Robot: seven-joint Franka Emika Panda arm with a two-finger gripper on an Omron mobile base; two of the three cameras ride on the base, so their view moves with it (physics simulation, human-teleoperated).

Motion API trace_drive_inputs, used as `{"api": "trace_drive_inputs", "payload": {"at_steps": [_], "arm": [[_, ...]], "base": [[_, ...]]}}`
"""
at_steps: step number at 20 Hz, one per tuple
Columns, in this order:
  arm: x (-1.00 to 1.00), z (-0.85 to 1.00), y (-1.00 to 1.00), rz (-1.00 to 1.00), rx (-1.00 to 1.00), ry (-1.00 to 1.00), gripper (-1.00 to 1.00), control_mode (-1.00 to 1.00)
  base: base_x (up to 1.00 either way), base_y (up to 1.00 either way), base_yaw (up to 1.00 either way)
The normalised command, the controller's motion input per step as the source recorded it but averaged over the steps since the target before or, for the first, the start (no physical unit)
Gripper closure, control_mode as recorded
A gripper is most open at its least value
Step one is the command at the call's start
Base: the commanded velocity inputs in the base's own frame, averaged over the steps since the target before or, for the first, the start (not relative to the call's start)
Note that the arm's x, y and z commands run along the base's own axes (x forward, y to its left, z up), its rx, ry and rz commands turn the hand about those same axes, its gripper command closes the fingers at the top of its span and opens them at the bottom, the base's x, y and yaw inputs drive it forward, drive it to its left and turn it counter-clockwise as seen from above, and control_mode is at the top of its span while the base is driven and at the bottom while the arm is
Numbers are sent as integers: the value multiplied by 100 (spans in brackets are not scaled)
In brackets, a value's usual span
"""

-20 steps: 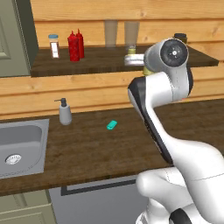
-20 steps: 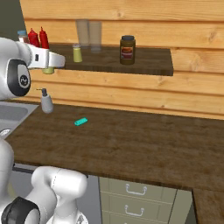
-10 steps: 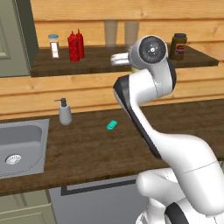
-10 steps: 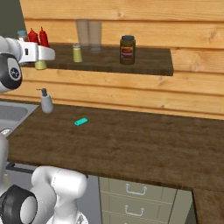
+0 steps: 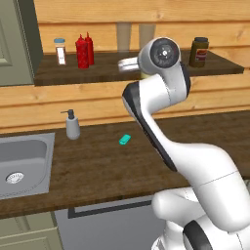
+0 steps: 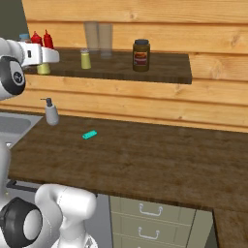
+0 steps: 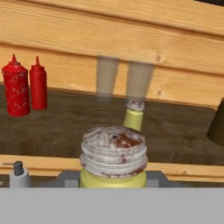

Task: Put the shaker and condiment bottle from the counter next to their counterparts in the cabinet.

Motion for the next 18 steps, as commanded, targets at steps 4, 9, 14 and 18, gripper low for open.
{"api": "trace_drive_inputs", "payload": {"at_steps": [4, 9, 14, 18], "arm": [[23, 0, 0, 0, 0, -12, 100, -100], [17, -3, 0, 0, 0, -10, 100, -100], [21, -8, 0, 0, 2, -5, 100, -100], [24, -2, 0, -7, 2, -1, 100, -100]], "base": [[0, 0, 0], [0, 0, 0], [0, 0, 0], [0, 0, 0]]}}
